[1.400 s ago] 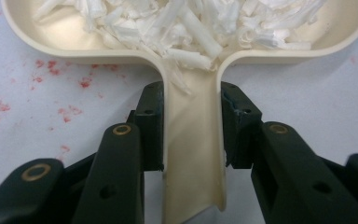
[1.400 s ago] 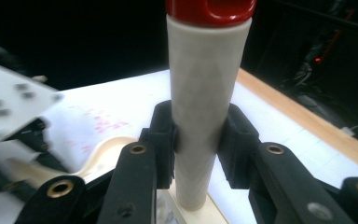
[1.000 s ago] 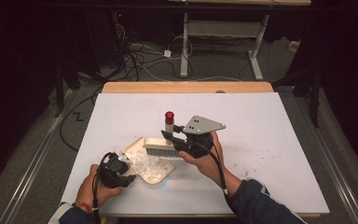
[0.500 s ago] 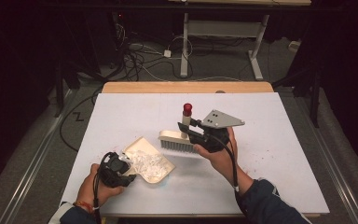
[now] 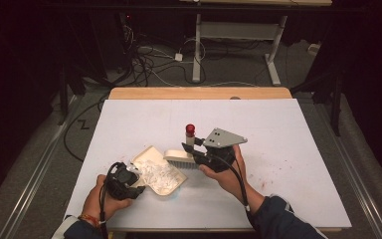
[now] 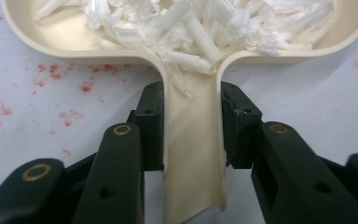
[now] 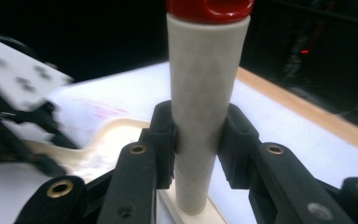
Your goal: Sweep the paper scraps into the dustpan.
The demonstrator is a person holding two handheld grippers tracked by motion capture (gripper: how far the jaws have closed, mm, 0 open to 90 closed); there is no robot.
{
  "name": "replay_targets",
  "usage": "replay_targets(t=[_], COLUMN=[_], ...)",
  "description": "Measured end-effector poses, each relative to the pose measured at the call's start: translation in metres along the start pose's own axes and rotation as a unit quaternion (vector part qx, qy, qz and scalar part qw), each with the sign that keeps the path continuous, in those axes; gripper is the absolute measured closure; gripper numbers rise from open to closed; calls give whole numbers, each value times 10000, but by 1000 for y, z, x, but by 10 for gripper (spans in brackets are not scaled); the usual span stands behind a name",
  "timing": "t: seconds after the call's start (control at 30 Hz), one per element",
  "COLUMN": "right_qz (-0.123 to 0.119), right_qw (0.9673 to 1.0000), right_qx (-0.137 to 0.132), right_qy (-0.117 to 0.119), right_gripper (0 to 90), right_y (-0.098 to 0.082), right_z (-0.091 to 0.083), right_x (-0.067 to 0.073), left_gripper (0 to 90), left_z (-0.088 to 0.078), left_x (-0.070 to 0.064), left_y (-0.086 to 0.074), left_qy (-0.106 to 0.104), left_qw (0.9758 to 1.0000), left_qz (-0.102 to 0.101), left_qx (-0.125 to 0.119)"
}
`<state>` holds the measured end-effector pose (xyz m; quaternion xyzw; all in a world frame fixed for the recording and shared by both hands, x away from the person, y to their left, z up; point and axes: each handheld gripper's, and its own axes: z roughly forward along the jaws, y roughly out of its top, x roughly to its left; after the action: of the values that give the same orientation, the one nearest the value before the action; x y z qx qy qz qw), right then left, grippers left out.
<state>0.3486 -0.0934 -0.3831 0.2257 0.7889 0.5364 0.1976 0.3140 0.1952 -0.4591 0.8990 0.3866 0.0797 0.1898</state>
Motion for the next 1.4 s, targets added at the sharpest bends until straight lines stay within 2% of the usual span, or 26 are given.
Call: replay_targets(t=[0.07, 0.13, 0.2, 0.53, 0.67, 0.77, 1.07, 1.3, 1.4], right_qz=[35, -55, -44, 170, 130, 250, 218, 217, 276], right_qw=[9999, 10000, 10000, 9994, 9993, 9990, 9991, 9991, 9989], right_qx=[-12, -35, -84, -289, -313, -355, -325, -183, -88], right_qy=[107, 63, 23, -85, -136, -101, -173, -312, -371], right_gripper=[703, 703, 703, 703, 703, 703, 702, 702, 702], right_y=[1, 3, 4, 7, 12, 14, 10, 0, -7], right_z=[-4, -8, -12, -33, -47, -57, -89, -118, -130], right_x=[3, 6, 6, -10, -19, -26, -38, -50, -59], left_gripper=[634, 634, 634, 634, 634, 634, 633, 633, 634], left_z=[0, 0, 0, 0, 0, 0, 0, 0, 0], left_x=[0, -1, -1, 0, -2, -1, 1, 2, 2], left_y=[0, 0, 0, -1, 0, 0, -1, -1, 0], left_qy=[17, 32, 32, -11, 54, 18, -28, -41, -80], left_qw=[10000, 10000, 10000, 10000, 10000, 10000, 10000, 9999, 9996], left_qz=[8, 8, -1, -42, 2, -28, -78, -123, -248], left_qx=[8, 10, 10, -35, 7, -6, -32, -65, -72])
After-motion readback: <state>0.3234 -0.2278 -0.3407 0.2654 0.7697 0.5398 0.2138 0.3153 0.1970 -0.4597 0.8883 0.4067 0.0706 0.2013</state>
